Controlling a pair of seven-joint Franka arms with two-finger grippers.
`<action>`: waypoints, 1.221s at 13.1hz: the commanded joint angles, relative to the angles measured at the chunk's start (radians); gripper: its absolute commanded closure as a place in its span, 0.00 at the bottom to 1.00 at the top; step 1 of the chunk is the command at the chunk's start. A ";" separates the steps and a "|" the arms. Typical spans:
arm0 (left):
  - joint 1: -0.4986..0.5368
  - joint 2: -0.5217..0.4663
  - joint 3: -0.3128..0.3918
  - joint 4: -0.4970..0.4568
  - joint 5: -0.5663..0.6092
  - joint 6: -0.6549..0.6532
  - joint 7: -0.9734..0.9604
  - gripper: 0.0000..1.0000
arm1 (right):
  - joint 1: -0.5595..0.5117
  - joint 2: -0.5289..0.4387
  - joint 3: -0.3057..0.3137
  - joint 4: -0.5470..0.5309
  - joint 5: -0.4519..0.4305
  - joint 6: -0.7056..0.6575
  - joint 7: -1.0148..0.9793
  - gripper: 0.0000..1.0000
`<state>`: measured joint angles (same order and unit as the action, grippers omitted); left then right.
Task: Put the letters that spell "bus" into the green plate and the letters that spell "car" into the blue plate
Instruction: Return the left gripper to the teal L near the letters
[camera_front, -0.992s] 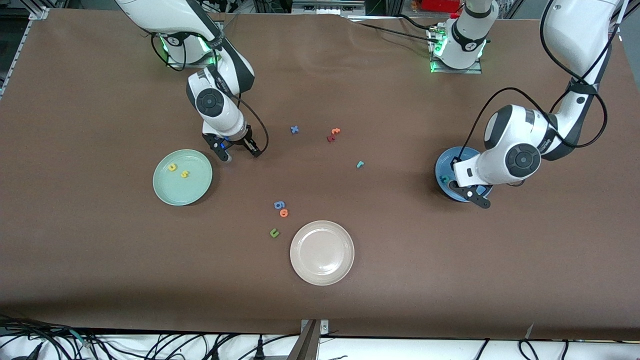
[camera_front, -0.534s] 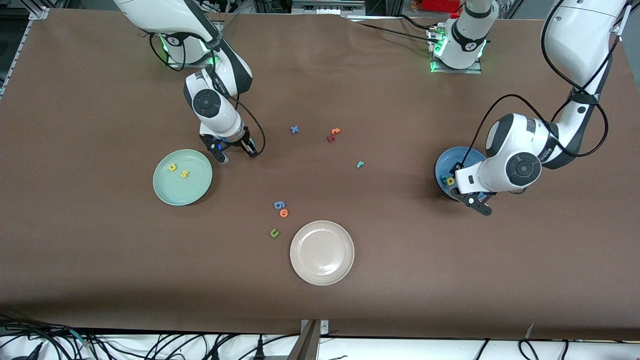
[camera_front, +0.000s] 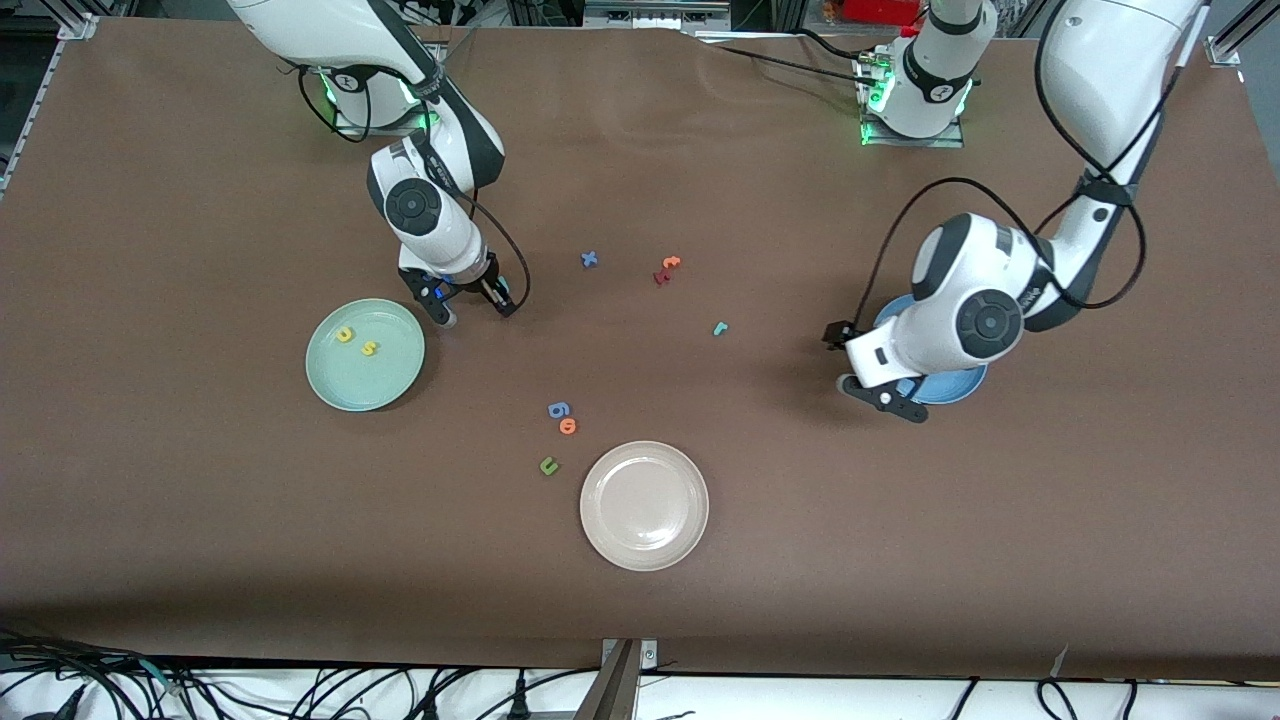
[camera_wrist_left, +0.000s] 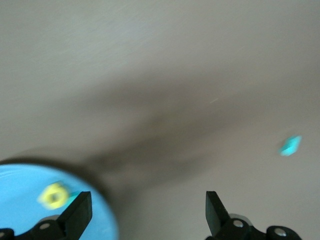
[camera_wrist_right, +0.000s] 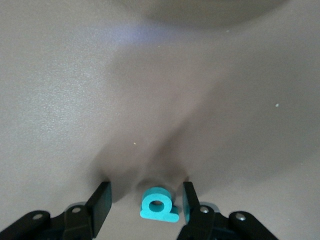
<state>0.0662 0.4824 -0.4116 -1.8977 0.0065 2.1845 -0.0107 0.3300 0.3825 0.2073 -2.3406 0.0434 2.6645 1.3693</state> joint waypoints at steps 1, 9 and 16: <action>-0.098 0.008 -0.010 -0.020 -0.030 0.105 -0.183 0.00 | -0.002 -0.010 0.001 -0.025 0.021 0.005 -0.001 0.35; -0.286 0.076 -0.007 -0.116 0.269 0.386 -0.660 0.02 | -0.002 -0.008 0.004 -0.025 0.023 0.005 0.010 0.45; -0.325 0.140 -0.006 -0.083 0.391 0.388 -0.801 0.19 | -0.002 -0.008 0.020 -0.025 0.023 0.000 0.013 0.54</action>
<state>-0.2395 0.6018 -0.4230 -2.0060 0.3575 2.5724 -0.7701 0.3300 0.3797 0.2119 -2.3402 0.0456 2.6653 1.3749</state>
